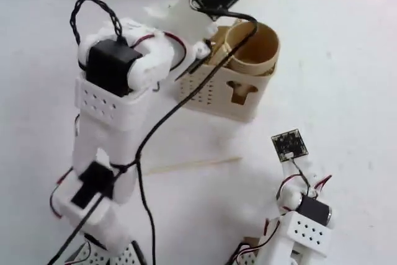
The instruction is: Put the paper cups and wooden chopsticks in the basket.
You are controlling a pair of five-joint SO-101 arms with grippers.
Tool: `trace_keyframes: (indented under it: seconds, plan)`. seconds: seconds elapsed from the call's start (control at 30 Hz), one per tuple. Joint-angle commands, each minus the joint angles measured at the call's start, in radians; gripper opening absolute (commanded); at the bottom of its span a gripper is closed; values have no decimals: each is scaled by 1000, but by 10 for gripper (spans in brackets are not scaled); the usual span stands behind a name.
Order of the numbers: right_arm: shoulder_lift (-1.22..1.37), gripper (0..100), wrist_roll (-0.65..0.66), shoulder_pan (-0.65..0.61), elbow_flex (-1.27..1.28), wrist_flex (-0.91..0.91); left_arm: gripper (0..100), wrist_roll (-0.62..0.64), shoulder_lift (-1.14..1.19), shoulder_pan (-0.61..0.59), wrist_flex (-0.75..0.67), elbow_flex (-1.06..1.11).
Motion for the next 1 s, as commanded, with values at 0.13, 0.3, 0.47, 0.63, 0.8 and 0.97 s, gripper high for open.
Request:
trace_keyframes:
  seconds: [0.13, 0.3, 0.47, 0.63, 0.8, 0.97]
  plan:
    - [-10, 17, -5, 5, -8, -18, 146, -172, -538, 151, -104, 1094]
    - [-10, 17, -5, 5, -8, -18, 168, -261, -565, 113, -430, 1548]
    - [-10, 17, -5, 5, -6, -18, 193, -345, -443, 110, -629, 1689]
    - [-10, 17, -5, 5, -6, -18, 192, -361, -274, 107, -721, 1691]
    - [-10, 17, -5, 5, -6, -18, 192, -362, -127, 107, -810, 1676]
    - [-10, 17, -5, 5, -5, -18, 191, -354, -77, 105, -786, 1613]
